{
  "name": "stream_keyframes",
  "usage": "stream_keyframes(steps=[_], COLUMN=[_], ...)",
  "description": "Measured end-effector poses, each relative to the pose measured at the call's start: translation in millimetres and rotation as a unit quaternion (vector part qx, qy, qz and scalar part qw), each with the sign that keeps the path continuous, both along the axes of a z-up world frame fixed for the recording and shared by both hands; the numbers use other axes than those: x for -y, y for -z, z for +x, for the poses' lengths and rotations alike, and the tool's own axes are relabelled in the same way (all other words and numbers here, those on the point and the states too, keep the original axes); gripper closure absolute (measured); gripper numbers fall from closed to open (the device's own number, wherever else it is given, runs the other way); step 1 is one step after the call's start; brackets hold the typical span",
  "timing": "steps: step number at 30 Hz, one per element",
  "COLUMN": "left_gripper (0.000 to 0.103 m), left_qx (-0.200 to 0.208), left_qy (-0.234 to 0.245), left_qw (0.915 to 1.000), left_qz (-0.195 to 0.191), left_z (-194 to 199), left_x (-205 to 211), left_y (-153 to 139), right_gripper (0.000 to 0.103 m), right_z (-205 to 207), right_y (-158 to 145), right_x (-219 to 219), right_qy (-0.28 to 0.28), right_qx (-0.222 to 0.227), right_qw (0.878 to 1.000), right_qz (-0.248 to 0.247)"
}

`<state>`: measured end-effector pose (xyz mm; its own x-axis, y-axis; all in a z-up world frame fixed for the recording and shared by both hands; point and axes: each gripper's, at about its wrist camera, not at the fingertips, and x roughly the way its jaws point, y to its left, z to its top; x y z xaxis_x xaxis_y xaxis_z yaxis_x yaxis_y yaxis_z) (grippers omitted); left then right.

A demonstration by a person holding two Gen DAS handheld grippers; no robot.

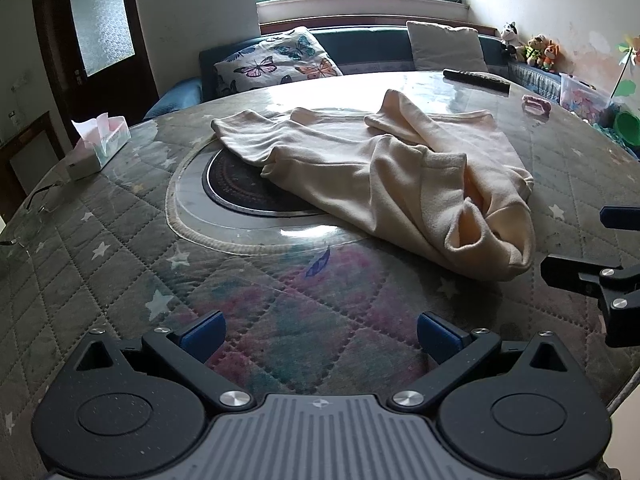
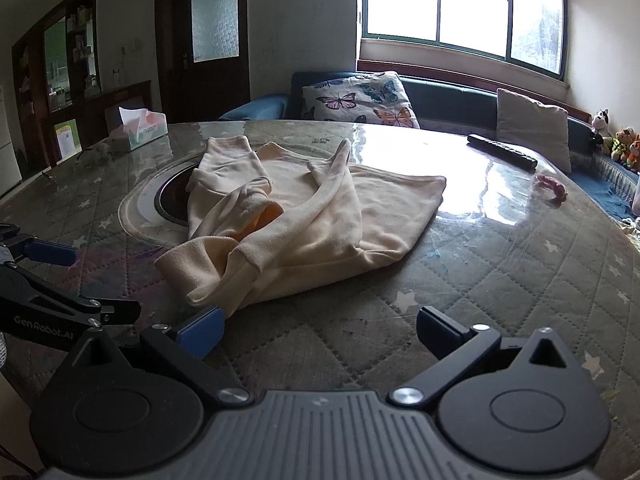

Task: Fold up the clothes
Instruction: 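Move both grippers toward the crumpled cream sweatshirt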

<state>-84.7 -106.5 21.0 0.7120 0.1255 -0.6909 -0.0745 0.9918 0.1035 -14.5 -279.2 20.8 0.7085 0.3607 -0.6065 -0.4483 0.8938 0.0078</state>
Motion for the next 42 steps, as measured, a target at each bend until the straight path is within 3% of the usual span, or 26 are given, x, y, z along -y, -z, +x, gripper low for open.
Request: stream_keyframes(steps=[13, 21, 36, 42], left_gripper=[0.0, 0.0, 0.0, 0.0], left_qx=[-0.008, -0.012, 0.011, 0.031], left_qy=[-0.007, -0.01, -0.022, -0.03], left_qw=[0.9999, 0.9999, 0.9997, 0.9991], left_qz=[0.001, -0.002, 0.0, -0.001], left_z=[-21, -9, -7, 2], left_x=[36, 49, 60, 62], left_y=[-8, -16, -36, -50], right_gripper=[0.0, 0.0, 0.0, 0.0], right_z=[6, 9, 19, 29], right_y=[1, 2, -3, -20], right_x=[0, -3, -8, -2], right_qy=[0.0, -0.006, -0.025, -0.041], right_qx=[-0.006, -0.009, -0.014, -0.014], right_qw=[1.0, 1.0, 1.0, 0.998], right_qz=[0.002, 0.0, 0.009, 0.036])
